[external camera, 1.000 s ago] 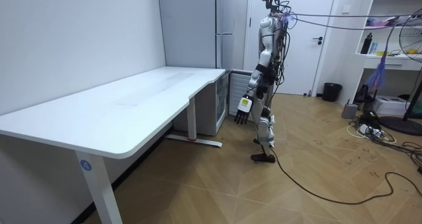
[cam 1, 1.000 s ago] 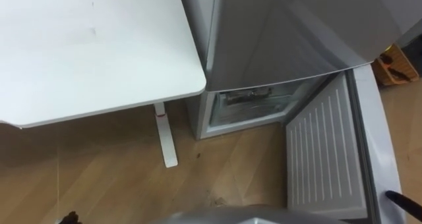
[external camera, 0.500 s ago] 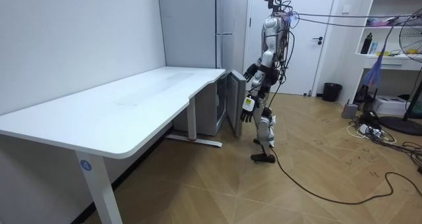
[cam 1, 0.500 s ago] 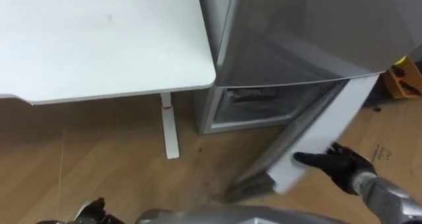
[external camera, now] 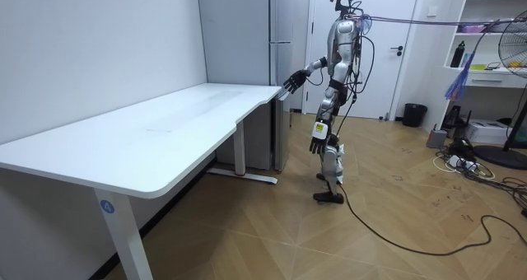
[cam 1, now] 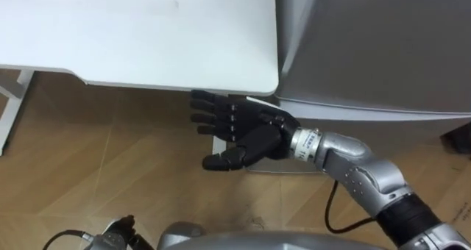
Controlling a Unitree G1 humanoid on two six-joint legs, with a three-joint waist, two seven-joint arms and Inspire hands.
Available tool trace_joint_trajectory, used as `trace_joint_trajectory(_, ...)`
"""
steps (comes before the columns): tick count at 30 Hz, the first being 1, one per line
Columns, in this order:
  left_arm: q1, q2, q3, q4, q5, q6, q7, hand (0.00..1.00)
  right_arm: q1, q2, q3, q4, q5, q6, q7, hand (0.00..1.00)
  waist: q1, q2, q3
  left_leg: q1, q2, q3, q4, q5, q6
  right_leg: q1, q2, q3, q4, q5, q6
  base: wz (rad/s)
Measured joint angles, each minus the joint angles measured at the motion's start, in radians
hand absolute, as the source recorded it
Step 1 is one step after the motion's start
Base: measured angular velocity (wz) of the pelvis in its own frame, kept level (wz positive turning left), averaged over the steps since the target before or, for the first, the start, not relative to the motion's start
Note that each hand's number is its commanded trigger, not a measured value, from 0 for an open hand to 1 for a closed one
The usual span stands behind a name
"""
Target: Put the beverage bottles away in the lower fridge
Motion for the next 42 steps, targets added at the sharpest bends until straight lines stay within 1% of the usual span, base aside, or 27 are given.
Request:
trace_joint_trajectory(6,-0.002,-0.005,0.000,0.000,0.000,0.006,0.001,0.00,0.011,-0.006,0.000,0.000,-0.004,0.003,0.036,0.00,0.000,0.007,0.0042,0.003,0.002,-0.001,-0.002,0.000,0.000,0.004,0.002,-0.001,0.001,0.000,0.000,0.00)
trace_joint_trajectory(9,-0.002,-0.005,0.000,-0.001,0.000,0.007,0.001,0.00,0.013,-0.006,0.000,0.000,-0.004,0.019,0.040,0.00,0.000,0.008,0.0044,0.002,0.002,-0.001,-0.002,0.000,0.000,0.005,0.002,-0.002,0.000,0.000,0.000,0.00)
trace_joint_trajectory(11,-0.001,-0.006,0.000,-0.002,0.000,0.008,0.001,0.00,0.021,-0.009,0.000,0.000,-0.004,0.020,0.041,0.00,-0.002,0.008,0.0037,0.002,0.002,-0.002,0.000,0.000,0.000,0.007,0.002,-0.003,0.000,0.000,0.000,0.00)
trace_joint_trajectory(13,0.003,-0.006,0.001,-0.005,0.001,0.009,0.003,0.00,0.047,-0.011,-0.001,0.000,-0.005,0.021,0.042,0.00,-0.001,0.009,0.0000,0.003,0.002,-0.003,0.001,0.000,0.000,0.007,0.002,-0.002,0.000,0.000,0.000,0.00)
trace_joint_trajectory(18,0.023,-0.011,0.001,-0.026,0.001,0.012,0.034,0.00,0.102,-0.011,-0.002,0.008,-0.029,0.022,0.051,0.00,-0.009,0.008,-0.0006,0.003,0.001,-0.003,0.001,0.000,0.000,0.007,0.001,-0.001,0.001,0.000,0.000,0.00)
trace_joint_trajectory(21,0.024,-0.011,0.001,-0.031,0.001,0.012,0.053,0.00,0.108,-0.013,-0.004,0.008,-0.047,0.022,0.053,0.00,-0.016,0.006,-0.0020,0.003,0.000,-0.003,0.002,0.000,0.000,0.007,0.000,0.000,-0.001,0.000,0.000,0.00)
trace_joint_trajectory(24,0.026,-0.011,0.001,-0.031,0.001,0.012,0.067,0.00,0.108,-0.013,-0.010,0.008,-0.048,0.022,0.066,0.00,-0.026,0.003,-0.0070,0.002,-0.001,-0.003,0.003,0.000,0.000,0.011,0.000,-0.001,-0.009,0.000,-0.001,0.00)
trace_joint_trajectory(29,0.029,-0.012,0.001,-0.031,0.001,0.012,0.078,0.00,0.108,-0.012,-0.016,0.017,-0.070,0.022,0.083,0.00,-0.031,0.004,-0.0064,0.010,-0.001,-0.003,-0.001,0.000,0.000,0.017,0.000,-0.003,-0.010,0.000,-0.001,0.00)
trace_joint_trajectory(35,0.030,-0.014,0.001,-0.031,0.001,0.013,0.095,0.00,0.110,-0.014,-0.035,0.028,-0.070,0.022,0.094,0.00,-0.029,0.008,-0.0036,0.019,-0.001,-0.005,-0.009,0.000,0.000,0.025,0.001,-0.004,-0.012,0.000,0.000,0.00)
trace_joint_trajectory(39,0.033,-0.018,0.001,-0.030,-0.010,0.014,0.095,0.00,0.114,-0.004,-0.042,0.105,-0.071,0.021,0.095,0.00,-0.033,0.009,-0.0030,0.019,-0.001,-0.006,-0.009,0.000,0.000,0.027,0.001,-0.005,-0.012,0.000,0.000,0.00)
trace_joint_trajectory(42,0.034,-0.022,0.006,-0.031,-0.010,0.014,0.094,0.00,0.144,-0.003,-0.079,0.154,-0.076,0.021,0.094,0.00,-0.033,0.009,-0.0023,0.019,-0.001,-0.006,-0.010,0.000,0.000,0.027,0.001,-0.007,-0.013,0.000,0.000,0.00)
